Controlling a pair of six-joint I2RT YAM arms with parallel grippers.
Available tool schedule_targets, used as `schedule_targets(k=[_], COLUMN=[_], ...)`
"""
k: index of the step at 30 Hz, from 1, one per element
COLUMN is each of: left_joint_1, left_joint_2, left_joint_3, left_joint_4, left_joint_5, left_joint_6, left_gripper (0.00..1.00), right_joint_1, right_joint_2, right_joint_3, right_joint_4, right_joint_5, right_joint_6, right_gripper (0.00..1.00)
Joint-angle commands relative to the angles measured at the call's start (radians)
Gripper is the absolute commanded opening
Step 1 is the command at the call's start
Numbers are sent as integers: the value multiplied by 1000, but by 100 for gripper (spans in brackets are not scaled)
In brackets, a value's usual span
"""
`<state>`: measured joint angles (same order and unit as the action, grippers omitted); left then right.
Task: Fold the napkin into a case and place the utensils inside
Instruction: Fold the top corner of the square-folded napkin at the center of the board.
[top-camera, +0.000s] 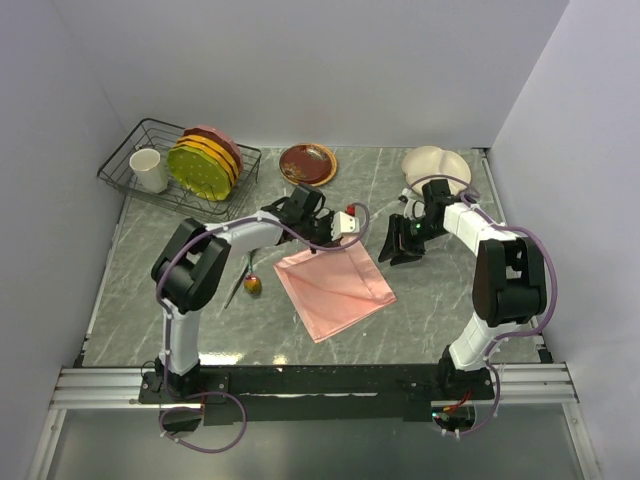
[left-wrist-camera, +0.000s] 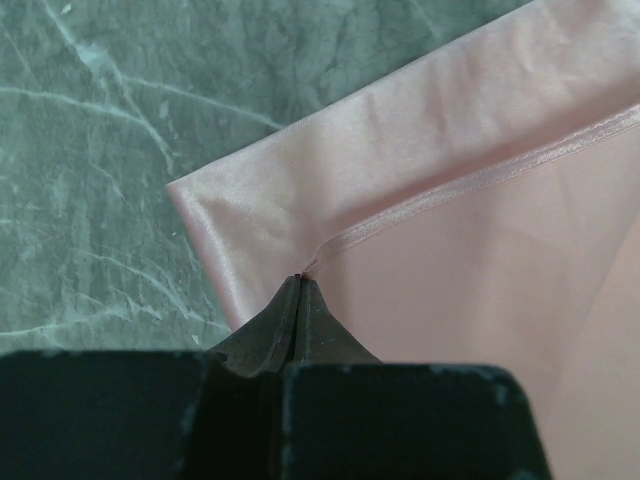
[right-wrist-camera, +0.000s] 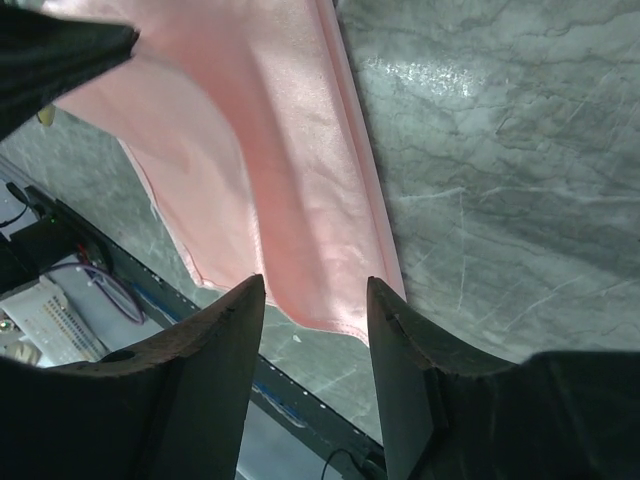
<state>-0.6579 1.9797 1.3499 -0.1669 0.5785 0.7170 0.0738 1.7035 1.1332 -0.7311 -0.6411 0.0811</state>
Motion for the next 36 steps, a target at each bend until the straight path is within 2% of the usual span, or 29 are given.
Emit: schedule_targets(k=[1, 22, 36], left_joint_1=[17, 32, 37], left_joint_2=[50, 143, 163], left_joint_3=[80, 140, 144], left_joint_4=[21, 147, 159], left_joint_5=[21, -42, -71], left_joint_6=[-51, -162, -189], left_gripper=[1, 1, 1], right_joint_1=[-3, 3, 37], right_joint_2=[-1, 18, 33], right_joint_3=[36, 19, 5], right_joint_4=[-21, -13, 12], right_joint_5=[-35, -86, -104], right_joint_6=[2, 14, 36], right_gripper=[52, 50, 50])
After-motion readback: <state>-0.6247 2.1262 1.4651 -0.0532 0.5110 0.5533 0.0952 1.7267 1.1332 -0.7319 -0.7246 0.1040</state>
